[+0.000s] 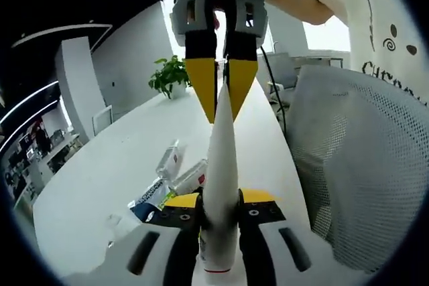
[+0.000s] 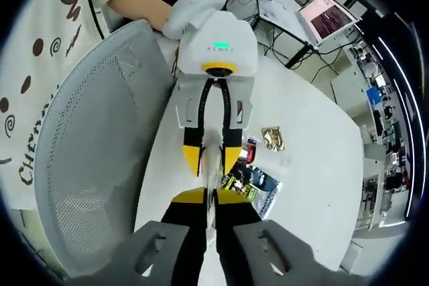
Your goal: Arrange the skincare products in the storage area until every visible bottle or jar stands upright without overlapping.
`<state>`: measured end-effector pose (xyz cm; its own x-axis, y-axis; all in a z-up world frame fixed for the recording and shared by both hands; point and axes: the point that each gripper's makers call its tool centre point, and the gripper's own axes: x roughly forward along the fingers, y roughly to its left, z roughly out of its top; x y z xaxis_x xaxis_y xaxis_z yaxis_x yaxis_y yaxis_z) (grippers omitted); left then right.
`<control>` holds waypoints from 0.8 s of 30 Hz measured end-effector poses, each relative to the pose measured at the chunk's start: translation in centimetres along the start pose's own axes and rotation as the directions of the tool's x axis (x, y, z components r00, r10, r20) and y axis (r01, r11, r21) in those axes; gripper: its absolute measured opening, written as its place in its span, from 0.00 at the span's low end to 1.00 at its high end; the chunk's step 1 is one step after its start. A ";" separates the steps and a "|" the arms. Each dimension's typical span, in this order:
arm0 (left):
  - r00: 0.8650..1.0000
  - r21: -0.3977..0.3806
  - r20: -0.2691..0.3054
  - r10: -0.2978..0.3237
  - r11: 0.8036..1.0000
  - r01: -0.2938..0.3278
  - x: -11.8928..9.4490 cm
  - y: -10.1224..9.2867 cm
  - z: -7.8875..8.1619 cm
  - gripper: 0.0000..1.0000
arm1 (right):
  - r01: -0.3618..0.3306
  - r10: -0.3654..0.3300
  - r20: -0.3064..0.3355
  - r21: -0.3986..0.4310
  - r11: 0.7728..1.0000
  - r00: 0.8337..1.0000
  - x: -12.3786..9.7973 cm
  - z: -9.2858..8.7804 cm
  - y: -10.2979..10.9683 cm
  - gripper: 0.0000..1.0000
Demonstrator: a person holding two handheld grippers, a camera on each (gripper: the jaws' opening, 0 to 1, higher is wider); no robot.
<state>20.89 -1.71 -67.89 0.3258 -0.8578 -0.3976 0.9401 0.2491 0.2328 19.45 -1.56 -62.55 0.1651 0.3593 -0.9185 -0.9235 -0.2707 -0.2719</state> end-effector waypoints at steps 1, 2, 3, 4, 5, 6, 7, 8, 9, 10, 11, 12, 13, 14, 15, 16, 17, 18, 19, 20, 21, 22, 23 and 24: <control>1.000 -0.001 0.001 0.002 1.000 -0.002 0.1 0.0 0.0 0.17 | -0.003 0.003 -0.005 0.004 1.000 1.000 -0.1 0.0 0.0 0.03; 1.000 0.000 0.004 0.003 1.000 -0.003 0.1 0.1 0.1 0.16 | -0.008 0.008 -0.015 0.012 1.000 1.000 -0.2 -0.1 -0.1 0.03; 1.000 0.000 0.007 0.002 1.000 -0.002 0.2 0.1 0.2 0.16 | -0.013 0.013 -0.022 0.016 1.000 1.000 -0.3 -0.2 -0.1 0.03; 1.000 -0.003 0.009 0.002 1.000 -0.002 0.3 0.1 0.3 0.16 | -0.015 0.015 -0.030 0.021 1.000 0.999 -0.4 -0.2 -0.1 0.03; 1.000 -0.003 0.012 0.000 1.000 0.000 0.4 0.1 0.4 0.16 | -0.017 0.018 -0.036 0.027 0.999 0.999 -0.5 -0.3 -0.1 0.03; 1.000 -0.003 0.016 -0.001 1.000 0.001 0.5 0.1 0.4 0.16 | -0.017 0.019 -0.044 0.037 0.999 0.999 -0.6 -0.4 -0.1 0.03; 1.000 -0.002 0.019 -0.003 1.000 0.003 0.6 0.2 0.5 0.16 | -0.019 0.022 -0.051 0.053 0.998 0.998 -0.7 -0.5 -0.1 0.03; 1.000 -0.003 0.022 -0.004 1.000 0.005 0.7 0.2 0.5 0.16 | -0.020 0.024 -0.058 0.064 0.998 0.998 -0.7 -0.5 -0.1 0.03; 1.000 -0.002 0.025 -0.006 1.000 0.006 0.8 0.3 0.5 0.16 | -0.019 0.022 -0.062 0.059 0.998 0.998 -0.8 -0.6 -0.1 0.03; 1.000 -0.004 0.029 -0.006 1.000 0.006 0.8 0.4 0.6 0.16 | -0.018 0.021 -0.065 0.056 0.998 0.998 -0.8 -0.6 -0.1 0.03; 0.999 -0.014 0.033 -0.005 1.000 0.006 0.9 0.5 0.6 0.16 | -0.018 0.022 -0.068 0.060 0.998 0.997 -0.9 -0.6 -0.2 0.03; 0.999 -0.016 0.038 -0.006 1.000 0.007 1.0 0.6 0.6 0.16 | -0.017 0.022 -0.071 0.069 0.997 0.997 -1.0 -0.6 -0.2 0.03; 0.999 -0.025 0.042 -0.006 1.000 0.007 1.0 0.6 0.7 0.16 | -0.017 0.022 -0.070 0.070 0.997 0.997 -1.1 -0.6 -0.2 0.03; 0.999 -0.038 0.050 -0.005 0.999 0.007 1.1 0.7 0.7 0.15 | -0.018 0.023 -0.069 0.069 0.997 0.997 -1.2 -0.5 -0.1 0.03; 0.999 -0.041 0.054 -0.006 0.999 0.008 1.1 0.6 0.9 0.15 | -0.019 0.024 -0.069 0.073 0.997 0.997 -1.4 -0.4 -0.1 0.03; 0.998 -0.050 0.063 -0.007 0.999 0.011 1.2 0.5 1.0 0.15 | -0.018 0.024 -0.069 0.076 0.997 0.997 -1.4 -0.5 -0.1 0.03; 0.998 -0.054 0.065 -0.007 0.998 0.010 1.3 0.5 1.1 0.15 | -0.018 0.023 -0.066 0.075 0.997 0.998 -1.5 -0.4 0.0 0.03; 0.997 -0.058 0.071 -0.006 0.998 0.010 1.4 0.4 1.3 0.15 | -0.019 0.023 -0.060 0.074 0.997 0.998 -1.4 -0.3 0.0 0.03; 0.997 -0.056 0.075 -0.005 0.998 0.009 1.4 0.4 1.4 0.15 | -0.018 0.023 -0.061 0.080 0.997 0.998 -1.4 -0.4 0.0 0.03; 0.997 -0.056 0.080 -0.003 0.998 0.008 1.5 0.4 1.5 0.15 | -0.017 0.021 -0.054 0.077 0.997 0.998 -1.2 -0.3 0.0 0.03; 0.997 -0.062 0.083 -0.003 0.998 0.008 1.5 0.4 1.5 0.15 | -0.018 0.022 -0.051 0.079 0.997 0.998 -1.1 -0.2 0.1 0.03; 0.996 -0.070 0.089 -0.004 0.998 0.010 1.5 0.4 1.5 0.15 | -0.016 0.019 -0.044 0.078 0.997 0.999 -1.0 -0.1 0.1 0.03; 0.996 -0.077 0.092 -0.003 0.997 0.010 1.6 0.4 1.6 0.15 | -0.013 0.016 -0.037 0.077 0.997 0.999 -0.9 0.0 0.0 0.03; 0.995 -0.083 0.097 -0.003 0.996 0.011 1.6 0.4 1.6 0.15 | -0.011 0.013 -0.029 0.079 0.997 0.999 -0.8 0.1 0.0 0.03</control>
<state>21.61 -3.71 -67.00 0.3119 -0.8981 -0.3100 0.9487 0.2764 0.1538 19.30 -1.73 -61.80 0.1629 0.3295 -0.9300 -0.9496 -0.2036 -0.2384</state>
